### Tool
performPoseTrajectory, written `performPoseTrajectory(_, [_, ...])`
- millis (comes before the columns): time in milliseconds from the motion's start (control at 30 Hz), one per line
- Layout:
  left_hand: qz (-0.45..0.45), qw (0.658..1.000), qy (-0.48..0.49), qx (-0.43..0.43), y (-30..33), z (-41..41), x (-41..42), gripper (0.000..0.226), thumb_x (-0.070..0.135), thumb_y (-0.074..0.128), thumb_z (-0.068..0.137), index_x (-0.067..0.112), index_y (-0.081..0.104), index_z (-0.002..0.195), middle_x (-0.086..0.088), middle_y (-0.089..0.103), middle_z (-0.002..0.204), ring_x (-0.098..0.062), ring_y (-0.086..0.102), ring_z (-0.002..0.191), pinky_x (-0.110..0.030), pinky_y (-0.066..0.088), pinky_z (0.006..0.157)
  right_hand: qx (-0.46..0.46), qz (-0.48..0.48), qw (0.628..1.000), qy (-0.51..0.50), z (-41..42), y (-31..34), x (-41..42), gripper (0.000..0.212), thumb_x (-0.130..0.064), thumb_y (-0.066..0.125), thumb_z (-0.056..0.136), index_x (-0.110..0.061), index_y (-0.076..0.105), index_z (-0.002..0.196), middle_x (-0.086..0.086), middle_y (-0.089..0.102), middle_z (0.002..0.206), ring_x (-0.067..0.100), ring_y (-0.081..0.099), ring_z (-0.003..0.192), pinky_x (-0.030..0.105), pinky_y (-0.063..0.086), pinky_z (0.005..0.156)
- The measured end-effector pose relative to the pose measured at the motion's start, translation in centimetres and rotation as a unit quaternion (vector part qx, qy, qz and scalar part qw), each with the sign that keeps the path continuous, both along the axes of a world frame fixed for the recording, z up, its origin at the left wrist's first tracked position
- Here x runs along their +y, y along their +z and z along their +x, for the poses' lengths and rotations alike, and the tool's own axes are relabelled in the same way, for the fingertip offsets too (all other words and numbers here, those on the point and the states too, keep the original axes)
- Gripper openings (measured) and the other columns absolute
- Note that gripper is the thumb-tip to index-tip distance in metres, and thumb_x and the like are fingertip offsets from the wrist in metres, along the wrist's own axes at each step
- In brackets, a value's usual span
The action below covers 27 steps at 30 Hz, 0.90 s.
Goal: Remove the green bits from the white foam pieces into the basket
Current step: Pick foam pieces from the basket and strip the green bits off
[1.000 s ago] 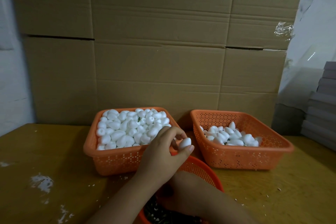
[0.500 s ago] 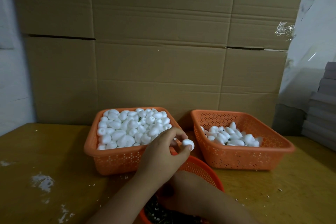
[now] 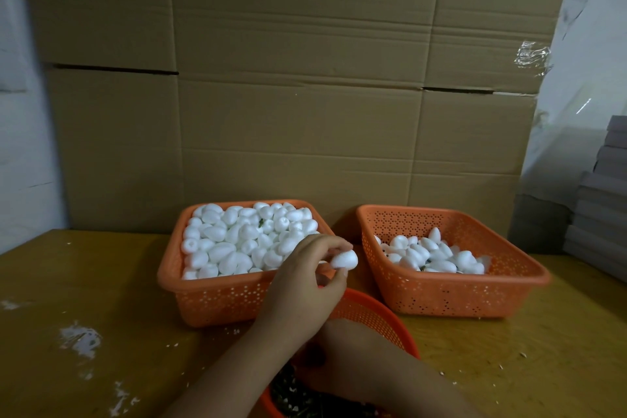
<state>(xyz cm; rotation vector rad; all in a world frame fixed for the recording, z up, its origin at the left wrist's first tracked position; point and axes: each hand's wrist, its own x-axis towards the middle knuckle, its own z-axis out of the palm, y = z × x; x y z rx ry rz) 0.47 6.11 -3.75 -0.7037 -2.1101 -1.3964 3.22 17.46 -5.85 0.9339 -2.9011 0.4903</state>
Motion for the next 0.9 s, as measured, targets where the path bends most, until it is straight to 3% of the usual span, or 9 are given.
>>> performPoseTrajectory(167, [0.027, 0.999, -0.002, -0.022, -0.07, -0.16, 0.15, 0.026, 0.015, 0.067, 0.089, 0.039, 0.057, 0.096, 0.021, 0.066, 0.105, 0.004, 0.060, 0.107, -0.020, 0.054, 0.079, 0.001, 0.000, 1.000, -0.001, 0.02, 0.16, 0.14, 0.031, -0.031, 0.054, 0.092, -0.014, 0.065, 0.116, 0.007, 0.068, 0.107, 0.020, 0.064, 0.096, 0.039, 0.051, 0.086])
performPoseTrajectory(300, [0.010, 1.000, -0.003, 0.006, 0.07, -0.07, 0.07, 0.044, 0.010, 0.066, 0.089, 0.050, 0.056, 0.107, 0.024, 0.061, 0.112, 0.002, 0.058, 0.111, -0.014, 0.050, 0.081, 0.006, 0.005, 1.000, 0.001, 0.19, 0.28, 0.05, 0.032, -0.031, 0.054, 0.092, -0.015, 0.064, 0.118, 0.007, 0.068, 0.109, 0.020, 0.063, 0.098, 0.039, 0.051, 0.087])
performPoseTrajectory(367, [0.002, 1.000, 0.004, 0.026, 0.10, -0.11, 0.05, 0.040, 0.008, 0.066, 0.089, 0.042, 0.060, 0.109, 0.022, 0.059, 0.111, -0.002, 0.058, 0.110, -0.017, 0.051, 0.081, 0.011, 0.006, 1.000, 0.002, 0.21, 0.32, 0.02, 0.032, -0.031, 0.054, 0.093, -0.015, 0.064, 0.119, 0.007, 0.068, 0.111, 0.020, 0.063, 0.099, 0.038, 0.050, 0.087])
performPoseTrajectory(600, [0.015, 1.000, 0.016, 0.006, 0.09, 0.10, 0.01, 0.038, 0.010, 0.073, 0.082, 0.040, 0.051, 0.091, 0.022, 0.062, 0.101, 0.003, 0.060, 0.102, -0.018, 0.052, 0.082, -0.009, -0.008, 1.000, 0.000, 0.46, 0.61, 0.08, 0.028, -0.029, 0.056, 0.092, -0.013, 0.066, 0.114, 0.007, 0.068, 0.105, 0.021, 0.064, 0.094, 0.040, 0.051, 0.085])
performPoseTrajectory(800, [0.009, 0.999, 0.032, -0.002, 0.00, 0.13, -0.03, 0.036, 0.032, 0.079, 0.076, 0.042, 0.046, 0.086, 0.025, 0.064, 0.093, 0.003, 0.063, 0.088, -0.014, 0.049, 0.074, -0.019, -0.012, 1.000, 0.002, 0.52, 0.93, 0.10, 0.029, -0.027, 0.056, 0.092, -0.013, 0.066, 0.115, 0.008, 0.068, 0.108, 0.021, 0.063, 0.098, 0.040, 0.050, 0.087])
performPoseTrajectory(900, [0.026, 0.999, 0.024, -0.005, 0.11, 0.32, 0.00, 0.029, 0.051, 0.070, 0.074, 0.045, 0.049, 0.093, 0.030, 0.066, 0.096, 0.005, 0.065, 0.089, -0.012, 0.049, 0.075, -0.020, -0.005, 1.000, -0.001, 0.52, 0.88, 0.09, 0.030, -0.029, 0.057, 0.092, -0.014, 0.065, 0.117, 0.007, 0.068, 0.110, 0.020, 0.063, 0.099, 0.039, 0.051, 0.089])
